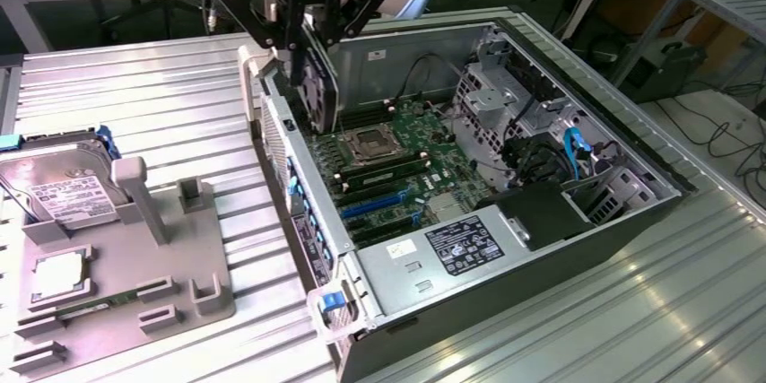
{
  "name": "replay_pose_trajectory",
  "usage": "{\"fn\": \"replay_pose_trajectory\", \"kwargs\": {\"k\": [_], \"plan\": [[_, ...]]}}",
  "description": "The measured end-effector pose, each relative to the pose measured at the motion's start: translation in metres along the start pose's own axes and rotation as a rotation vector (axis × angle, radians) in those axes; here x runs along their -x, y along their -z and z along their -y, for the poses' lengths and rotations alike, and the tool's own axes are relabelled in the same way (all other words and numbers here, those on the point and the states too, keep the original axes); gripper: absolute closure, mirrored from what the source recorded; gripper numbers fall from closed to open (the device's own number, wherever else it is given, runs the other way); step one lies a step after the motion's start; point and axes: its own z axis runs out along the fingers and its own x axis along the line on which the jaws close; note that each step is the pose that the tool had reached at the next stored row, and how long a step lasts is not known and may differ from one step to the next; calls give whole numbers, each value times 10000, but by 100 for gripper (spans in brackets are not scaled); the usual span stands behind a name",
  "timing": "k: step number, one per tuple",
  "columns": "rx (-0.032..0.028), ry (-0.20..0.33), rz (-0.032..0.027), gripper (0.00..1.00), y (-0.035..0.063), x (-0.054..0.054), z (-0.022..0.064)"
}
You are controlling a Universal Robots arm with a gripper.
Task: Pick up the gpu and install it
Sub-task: 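Pick up the gpu and move the gpu toward the slot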
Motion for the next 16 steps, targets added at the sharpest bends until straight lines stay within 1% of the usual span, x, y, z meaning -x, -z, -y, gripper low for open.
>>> {"fn": "replay_pose_trajectory", "kwargs": {"k": [12, 14, 16], "plan": [[0, 0, 4, 72, -2, 153, 4], [0, 1, 37, 72, -8, 169, 5], [-2, 2, 54, 72, -11, 190, 5]]}}
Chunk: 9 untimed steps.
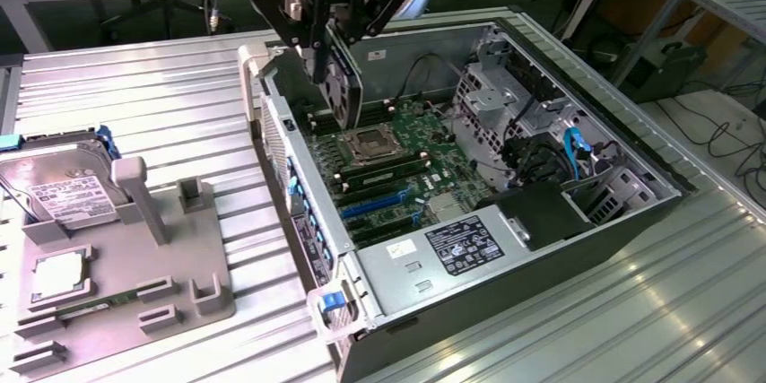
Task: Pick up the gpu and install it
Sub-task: 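Pick up the gpu and move the gpu toward the slot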
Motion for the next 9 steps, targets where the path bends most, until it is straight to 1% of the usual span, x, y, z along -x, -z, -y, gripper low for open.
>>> {"fn": "replay_pose_trajectory", "kwargs": {"k": [5, 9], "plan": [[1, 2, 27, 72, -7, 58, 2], [1, 2, 31, 72, -9, 95, 3]]}}
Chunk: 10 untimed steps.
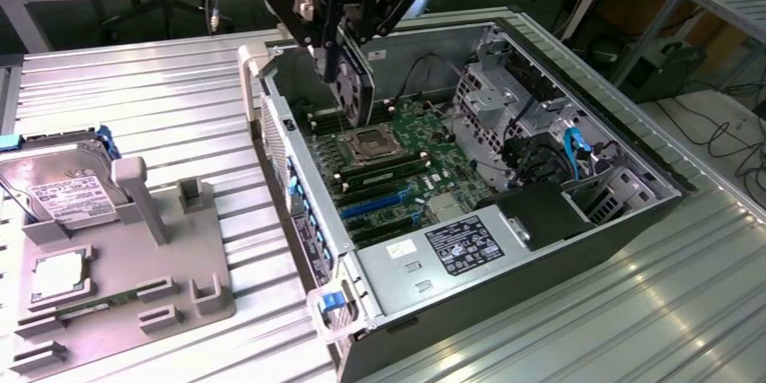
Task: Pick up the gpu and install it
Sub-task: 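Pick up the gpu and move the gpu toward the slot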
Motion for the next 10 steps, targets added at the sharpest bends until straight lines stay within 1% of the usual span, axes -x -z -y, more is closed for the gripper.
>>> {"fn": "replay_pose_trajectory", "kwargs": {"k": [10], "plan": [[-1, 0, 6, 72, -5, 92, 2]]}}
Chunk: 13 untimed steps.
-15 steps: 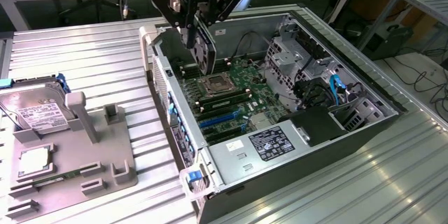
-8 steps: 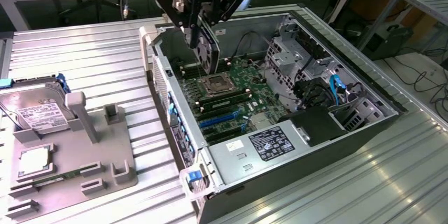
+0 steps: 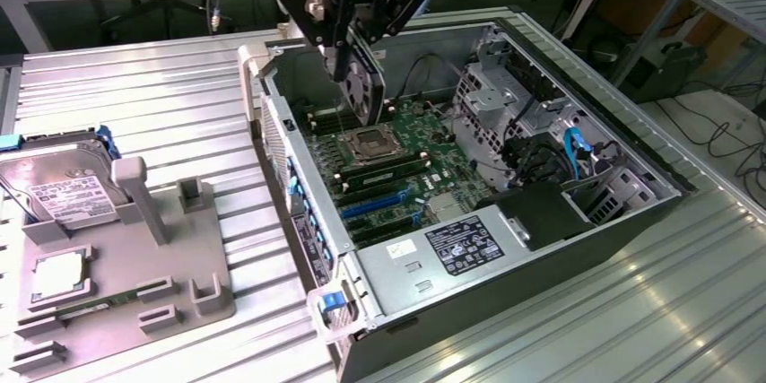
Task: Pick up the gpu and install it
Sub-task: 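Pick up the gpu and move the gpu toward the slot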
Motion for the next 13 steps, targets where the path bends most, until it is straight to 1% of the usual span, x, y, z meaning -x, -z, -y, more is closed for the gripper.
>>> {"fn": "replay_pose_trajectory", "kwargs": {"k": [13], "plan": [[1, 1, 10, 72, -8, 112, 3]]}}
